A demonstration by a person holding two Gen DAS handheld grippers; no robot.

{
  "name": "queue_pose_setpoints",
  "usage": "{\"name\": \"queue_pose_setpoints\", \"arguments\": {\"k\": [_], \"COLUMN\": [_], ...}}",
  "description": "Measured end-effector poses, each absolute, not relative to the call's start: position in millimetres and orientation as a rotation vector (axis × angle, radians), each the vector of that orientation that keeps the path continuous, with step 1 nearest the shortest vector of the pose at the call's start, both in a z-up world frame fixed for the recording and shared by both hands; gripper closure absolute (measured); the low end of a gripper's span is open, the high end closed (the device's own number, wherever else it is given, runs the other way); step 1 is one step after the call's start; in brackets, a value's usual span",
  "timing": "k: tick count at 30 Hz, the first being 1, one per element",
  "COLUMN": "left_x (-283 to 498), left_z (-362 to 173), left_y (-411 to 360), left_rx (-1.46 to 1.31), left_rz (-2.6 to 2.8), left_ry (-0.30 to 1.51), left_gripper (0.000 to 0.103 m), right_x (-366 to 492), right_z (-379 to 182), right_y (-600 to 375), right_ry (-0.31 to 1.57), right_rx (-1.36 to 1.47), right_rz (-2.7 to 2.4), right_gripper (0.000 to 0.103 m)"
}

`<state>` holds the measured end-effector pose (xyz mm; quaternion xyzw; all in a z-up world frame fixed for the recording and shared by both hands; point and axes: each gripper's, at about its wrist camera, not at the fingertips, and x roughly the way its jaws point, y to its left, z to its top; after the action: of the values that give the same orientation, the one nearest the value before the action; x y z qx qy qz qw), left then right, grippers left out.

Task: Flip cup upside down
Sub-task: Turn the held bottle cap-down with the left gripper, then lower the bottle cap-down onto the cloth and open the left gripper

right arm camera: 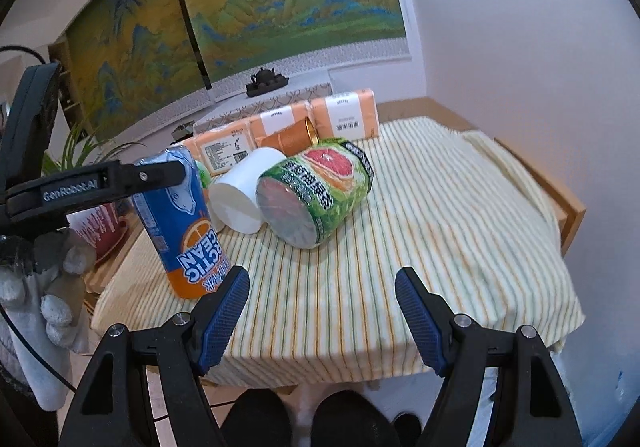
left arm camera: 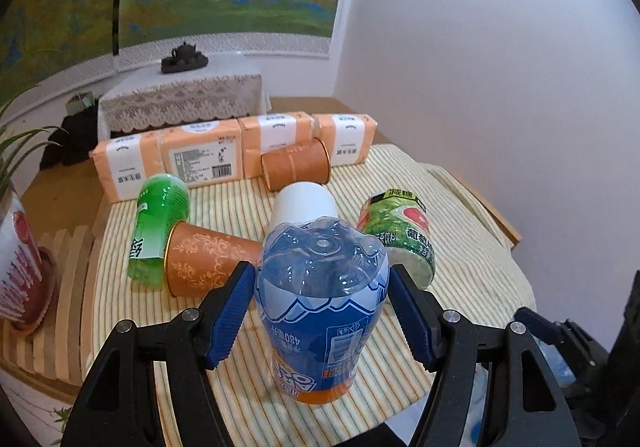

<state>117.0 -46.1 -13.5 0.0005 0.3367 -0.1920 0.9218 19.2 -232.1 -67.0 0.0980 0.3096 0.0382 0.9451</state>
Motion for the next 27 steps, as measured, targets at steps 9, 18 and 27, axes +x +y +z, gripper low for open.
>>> {"name": "queue_pose_setpoints", "arguments": {"k": [9,18,27], "left_x": [108,103,98], "left_z": [-24,-28,-35], "left_y": [-57,-58,-50], "left_rx": [0.063,0.049,0.028], "left_rz": [-0.359,-0.377,-0.384], "left_ry": [0.603,0.582,0.581], "left_gripper": [0.031,0.031,0.031], "right_x": [18,17,19], "right_z": [-64,-64,-64], "right_y": [-227,-229,-230], "right_ry": [0.617,0.619,0.631], "right_rx": [0.167,0.171,0.181], "right_rz": [0.080,0.071,0.080], "right_gripper": [0.031,0.031,0.031]}}
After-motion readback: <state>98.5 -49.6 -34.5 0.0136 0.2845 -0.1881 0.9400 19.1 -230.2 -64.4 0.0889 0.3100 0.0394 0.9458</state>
